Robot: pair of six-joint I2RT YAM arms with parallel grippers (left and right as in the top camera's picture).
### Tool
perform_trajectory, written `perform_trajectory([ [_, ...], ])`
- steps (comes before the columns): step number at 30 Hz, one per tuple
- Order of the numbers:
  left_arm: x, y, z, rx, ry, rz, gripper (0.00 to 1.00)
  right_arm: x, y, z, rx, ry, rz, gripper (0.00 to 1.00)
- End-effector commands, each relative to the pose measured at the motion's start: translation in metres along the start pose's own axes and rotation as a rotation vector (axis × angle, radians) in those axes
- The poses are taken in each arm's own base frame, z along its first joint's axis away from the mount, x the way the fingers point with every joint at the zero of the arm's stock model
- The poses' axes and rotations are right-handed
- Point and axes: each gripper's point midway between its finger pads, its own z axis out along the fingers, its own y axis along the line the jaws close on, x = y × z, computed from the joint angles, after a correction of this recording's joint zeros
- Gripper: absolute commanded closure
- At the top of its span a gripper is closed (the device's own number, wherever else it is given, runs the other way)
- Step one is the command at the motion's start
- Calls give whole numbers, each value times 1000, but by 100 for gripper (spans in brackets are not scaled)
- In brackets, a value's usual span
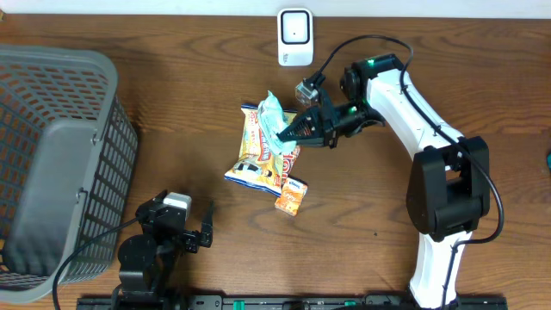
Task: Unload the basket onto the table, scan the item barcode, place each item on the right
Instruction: 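Lift wipes pack with right gripper above the snack items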
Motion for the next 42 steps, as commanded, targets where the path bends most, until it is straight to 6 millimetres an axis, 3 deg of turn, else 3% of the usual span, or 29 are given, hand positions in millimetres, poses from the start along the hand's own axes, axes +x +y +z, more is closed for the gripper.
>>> perform_trajectory([
  [1,9,-1,2,2,27,10,2,13,6,6,23,44,-384,99],
  [9,9,-1,2,2,27,10,2,27,3,28,19,128,-599,99],
  [17,9,-1,2,2,27,10,2,38,-13,28,76,223,-744,99],
  [26,9,-1,2,2,27,10,2,56,-36,27,12,221,-954,99],
  [35,9,-1,2,2,27,10,2,59,-43,16,11,151,-803,99],
  [39,9,-1,2,2,27,10,2,62,-30,8,51,145,-659,99],
  [42,9,-1,2,2,27,10,2,68,-8,-2,103,133,-584,99],
])
